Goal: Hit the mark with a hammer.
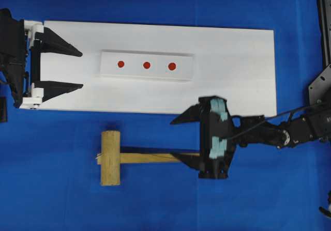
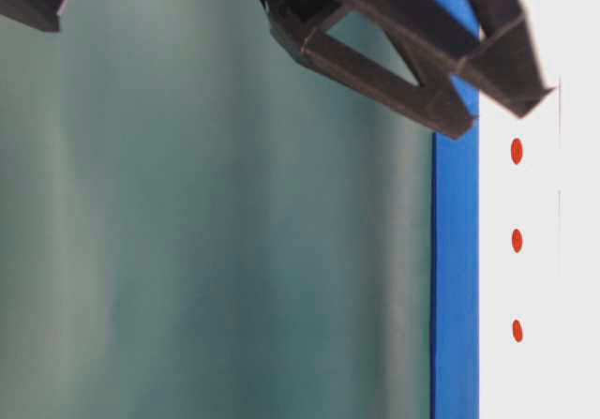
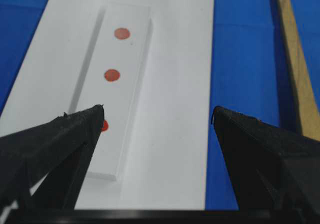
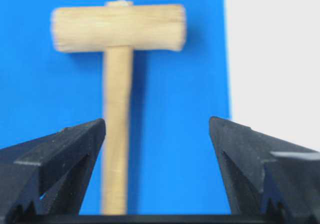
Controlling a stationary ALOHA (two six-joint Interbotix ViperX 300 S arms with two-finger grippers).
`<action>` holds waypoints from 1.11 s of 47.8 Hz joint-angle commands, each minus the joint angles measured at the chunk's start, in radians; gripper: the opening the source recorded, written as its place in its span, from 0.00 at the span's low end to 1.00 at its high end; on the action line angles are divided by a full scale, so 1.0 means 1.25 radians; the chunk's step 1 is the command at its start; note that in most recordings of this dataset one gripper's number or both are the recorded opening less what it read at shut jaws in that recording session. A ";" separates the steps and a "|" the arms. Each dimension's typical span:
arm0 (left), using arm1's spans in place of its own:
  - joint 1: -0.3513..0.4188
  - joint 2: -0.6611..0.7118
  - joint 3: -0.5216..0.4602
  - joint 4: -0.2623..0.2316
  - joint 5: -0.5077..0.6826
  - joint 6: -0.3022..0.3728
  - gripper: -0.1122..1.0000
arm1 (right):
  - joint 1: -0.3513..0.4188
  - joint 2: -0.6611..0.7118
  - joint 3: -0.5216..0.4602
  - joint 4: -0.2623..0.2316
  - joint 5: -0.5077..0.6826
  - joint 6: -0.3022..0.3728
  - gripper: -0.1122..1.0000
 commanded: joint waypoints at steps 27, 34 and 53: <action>-0.001 -0.004 -0.006 -0.001 -0.006 0.006 0.89 | -0.304 -0.131 0.076 -0.067 0.153 -0.066 0.78; -0.001 -0.012 -0.004 -0.001 -0.007 0.007 0.89 | -0.308 -0.167 0.088 -0.067 0.175 -0.080 0.78; -0.022 -0.177 0.055 0.004 -0.017 0.056 0.89 | -0.308 -0.466 0.238 -0.067 0.174 -0.126 0.78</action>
